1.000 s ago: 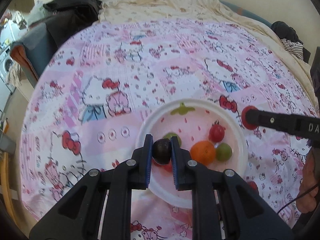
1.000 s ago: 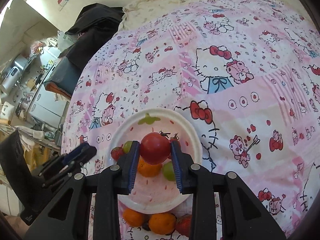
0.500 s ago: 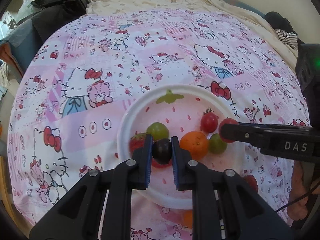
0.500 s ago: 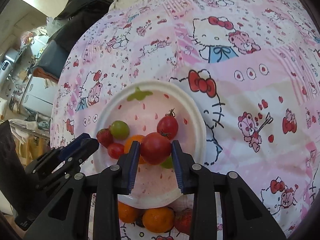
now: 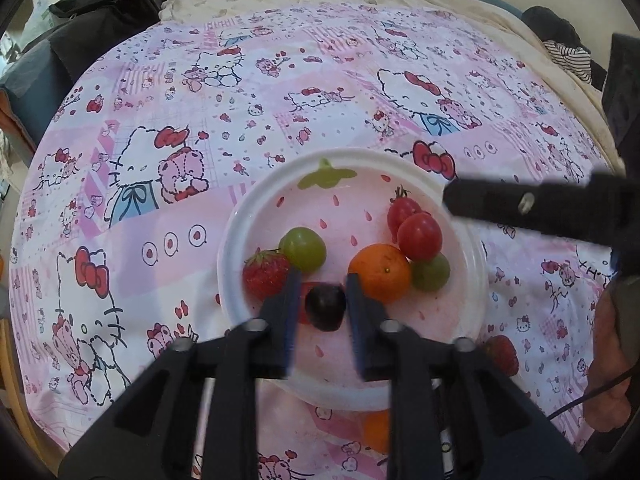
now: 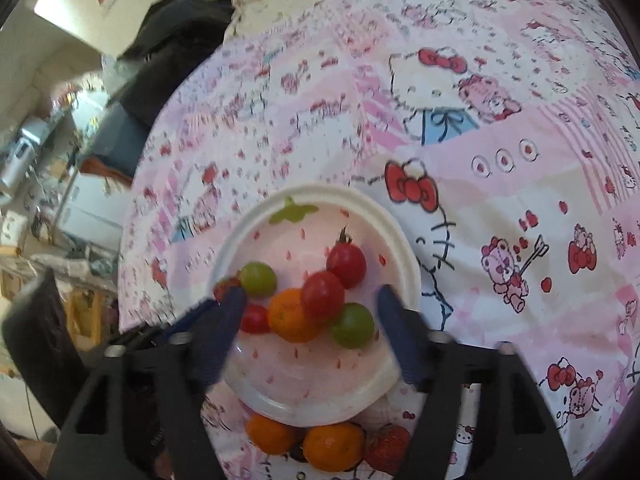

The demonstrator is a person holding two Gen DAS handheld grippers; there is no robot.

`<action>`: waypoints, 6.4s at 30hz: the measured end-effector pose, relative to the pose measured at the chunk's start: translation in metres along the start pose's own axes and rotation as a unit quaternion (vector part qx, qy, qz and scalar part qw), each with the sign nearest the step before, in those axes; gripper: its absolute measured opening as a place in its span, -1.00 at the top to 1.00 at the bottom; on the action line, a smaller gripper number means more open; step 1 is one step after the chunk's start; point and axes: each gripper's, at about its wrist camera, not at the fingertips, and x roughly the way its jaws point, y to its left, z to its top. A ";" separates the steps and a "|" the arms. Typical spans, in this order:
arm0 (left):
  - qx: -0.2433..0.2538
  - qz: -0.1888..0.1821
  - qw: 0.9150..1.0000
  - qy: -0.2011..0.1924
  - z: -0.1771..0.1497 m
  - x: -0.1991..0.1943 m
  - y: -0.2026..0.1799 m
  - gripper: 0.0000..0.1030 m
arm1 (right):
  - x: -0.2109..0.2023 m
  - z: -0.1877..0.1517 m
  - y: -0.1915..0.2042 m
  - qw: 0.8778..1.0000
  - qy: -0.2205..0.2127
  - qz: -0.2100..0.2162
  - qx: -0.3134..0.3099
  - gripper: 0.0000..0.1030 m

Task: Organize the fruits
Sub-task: 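Open the left gripper to drop the grape on the plate while the right gripper releases the tomato, then lift both open grippers away and move the left gripper toward a mandarin orange, then grasp the mandarin orange with the left gripper while the right gripper approaches a strawberry, then lift the mandarin with the left gripper while the right gripper grasps the strawberry, then lower the mandarin onto the plate with the left gripper while the right gripper releases the strawberry there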

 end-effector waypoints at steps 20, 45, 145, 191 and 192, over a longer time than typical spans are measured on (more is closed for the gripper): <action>-0.022 0.051 0.997 -0.051 -0.001 -0.035 0.012 -0.57 | -0.027 0.002 0.016 0.999 -0.028 -0.013 -0.034 -0.76; -0.094 0.051 0.992 -0.067 -0.040 -0.104 0.032 -0.57 | -0.104 -0.063 0.008 0.997 -0.071 -0.043 -0.001 -0.76; -0.124 0.048 0.991 -0.009 -0.084 -0.077 0.049 0.28 | -0.065 -0.087 0.006 0.989 0.005 -0.134 -0.066 0.40; -0.089 -0.011 0.996 -0.025 0.025 0.005 0.045 0.24 | 0.017 0.009 0.013 0.997 0.033 0.001 -0.063 0.37; -0.090 -0.012 0.996 -0.025 0.025 0.005 0.045 0.24 | 0.017 0.009 0.013 0.998 0.033 0.003 -0.062 0.34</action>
